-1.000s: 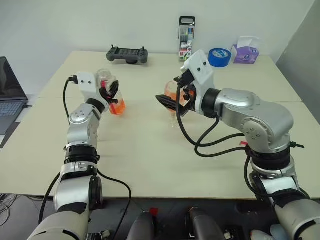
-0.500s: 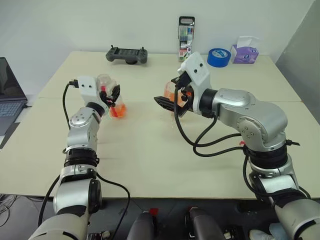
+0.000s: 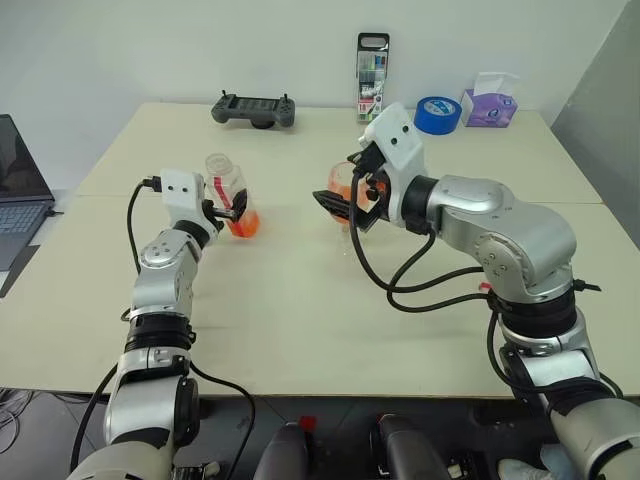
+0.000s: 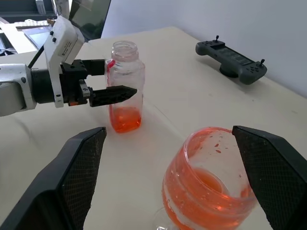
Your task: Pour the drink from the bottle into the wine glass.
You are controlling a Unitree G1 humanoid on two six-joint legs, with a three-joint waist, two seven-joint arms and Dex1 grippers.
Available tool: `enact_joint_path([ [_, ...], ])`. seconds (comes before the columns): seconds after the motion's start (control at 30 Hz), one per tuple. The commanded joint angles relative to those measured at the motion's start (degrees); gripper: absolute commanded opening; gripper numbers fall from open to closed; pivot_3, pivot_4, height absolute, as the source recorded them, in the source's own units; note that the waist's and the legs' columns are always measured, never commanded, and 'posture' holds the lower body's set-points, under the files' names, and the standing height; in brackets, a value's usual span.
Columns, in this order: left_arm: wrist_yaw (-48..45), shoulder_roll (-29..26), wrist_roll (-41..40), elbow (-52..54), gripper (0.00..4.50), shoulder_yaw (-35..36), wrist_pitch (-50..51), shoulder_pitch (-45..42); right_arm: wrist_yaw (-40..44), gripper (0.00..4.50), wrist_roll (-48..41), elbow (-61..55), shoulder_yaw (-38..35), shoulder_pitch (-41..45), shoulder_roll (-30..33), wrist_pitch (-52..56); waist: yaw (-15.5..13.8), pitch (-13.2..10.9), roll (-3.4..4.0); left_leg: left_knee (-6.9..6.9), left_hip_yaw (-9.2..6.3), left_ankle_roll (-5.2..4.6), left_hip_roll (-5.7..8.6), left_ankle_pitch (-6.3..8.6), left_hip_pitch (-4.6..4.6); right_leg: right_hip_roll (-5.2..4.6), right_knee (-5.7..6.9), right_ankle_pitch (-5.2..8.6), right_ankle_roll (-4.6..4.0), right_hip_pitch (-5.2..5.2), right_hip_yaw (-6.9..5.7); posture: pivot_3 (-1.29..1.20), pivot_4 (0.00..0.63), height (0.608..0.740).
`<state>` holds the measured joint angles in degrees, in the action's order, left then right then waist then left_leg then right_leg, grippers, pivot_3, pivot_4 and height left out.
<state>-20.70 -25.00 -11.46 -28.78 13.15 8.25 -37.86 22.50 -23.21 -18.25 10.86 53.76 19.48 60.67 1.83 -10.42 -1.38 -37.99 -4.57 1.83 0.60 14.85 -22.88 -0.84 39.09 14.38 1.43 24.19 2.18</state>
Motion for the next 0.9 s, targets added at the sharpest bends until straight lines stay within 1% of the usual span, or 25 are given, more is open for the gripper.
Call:
enact_joint_path([
  [0.03,0.7,-1.0,-0.5,7.4,4.47,0.4,2.7,1.5,1.0,4.50,1.0,-0.6,-0.6,0.3,1.0,-2.1,0.0,0.0,0.00,0.00,0.00,0.00,0.00,0.00,0.00,0.00,0.00,0.00,0.00,0.00,-0.01,0.00,0.150,0.740],
  [0.17,2.2,-0.3,-1.5,15.9,4.47,1.0,7.5,5.3,2.2,4.50,1.9,-0.2,-0.5,0.5,2.0,-3.1,0.0,0.0,0.00,0.02,0.02,0.00,-0.01,0.00,0.00,-0.01,-0.03,0.00,0.00,0.00,0.03,0.00,0.150,0.740],
  [0.3,4.3,1.3,-2.9,27.3,4.47,0.6,13.8,10.4,3.4,4.50,2.5,1.1,-0.7,1.0,2.6,-4.3,0.0,0.0,0.00,0.03,0.02,0.01,-0.02,0.00,0.01,-0.02,-0.04,0.00,0.00,-0.01,0.03,0.00,0.150,0.740],
  [0.43,7.1,3.5,-4.3,35.7,4.47,0.5,19.7,13.1,5.3,4.50,3.1,1.7,-0.2,0.9,4.0,-5.6,0.0,0.0,0.00,0.02,0.03,0.01,-0.02,0.00,0.01,-0.02,-0.04,0.00,0.00,-0.03,0.02,0.00,0.150,0.740],
  [0.5,7.2,3.3,-3.9,39.7,4.47,-0.5,21.5,14.1,6.6,4.50,3.4,1.5,0.0,0.5,5.2,-6.1,-0.1,0.0,0.00,0.01,0.01,0.01,-0.02,0.00,0.00,-0.03,-0.07,0.00,0.00,-0.03,0.00,0.00,0.150,0.740],
  [0.57,8.4,3.5,-4.4,42.5,4.47,0.4,23.8,14.4,7.8,4.50,3.3,0.7,-0.1,0.2,6.4,-6.3,-0.1,0.0,0.00,0.02,0.04,0.01,-0.02,0.00,0.01,-0.03,-0.07,0.00,0.00,-0.04,0.02,0.00,0.150,0.740],
  [0.73,7.8,1.3,-7.0,48.9,4.47,2.7,29.1,14.0,12.3,4.50,1.9,-2.9,-0.6,-1.3,10.7,-6.1,-0.1,0.0,0.00,0.03,0.04,0.00,-0.03,0.01,0.02,-0.01,-0.08,0.00,0.00,-0.05,0.01,0.00,0.150,0.740],
  [0.8,7.3,0.6,-8.6,50.3,4.47,3.5,30.6,12.6,14.0,4.50,0.9,-4.2,-1.2,-1.9,12.0,-5.9,-0.1,0.0,0.00,0.03,0.03,0.00,-0.03,0.01,0.02,-0.01,-0.08,0.00,0.01,-0.05,0.01,0.00,0.150,0.740],
  [0.9,8.1,1.0,-12.0,50.9,4.47,5.8,32.6,8.7,15.5,4.50,-1.2,-5.7,-2.8,-2.1,13.1,-4.6,-0.1,0.0,-0.01,0.02,0.02,0.00,-0.03,0.00,0.03,0.01,-0.09,0.01,0.01,-0.09,-0.02,0.00,0.150,0.740],
])
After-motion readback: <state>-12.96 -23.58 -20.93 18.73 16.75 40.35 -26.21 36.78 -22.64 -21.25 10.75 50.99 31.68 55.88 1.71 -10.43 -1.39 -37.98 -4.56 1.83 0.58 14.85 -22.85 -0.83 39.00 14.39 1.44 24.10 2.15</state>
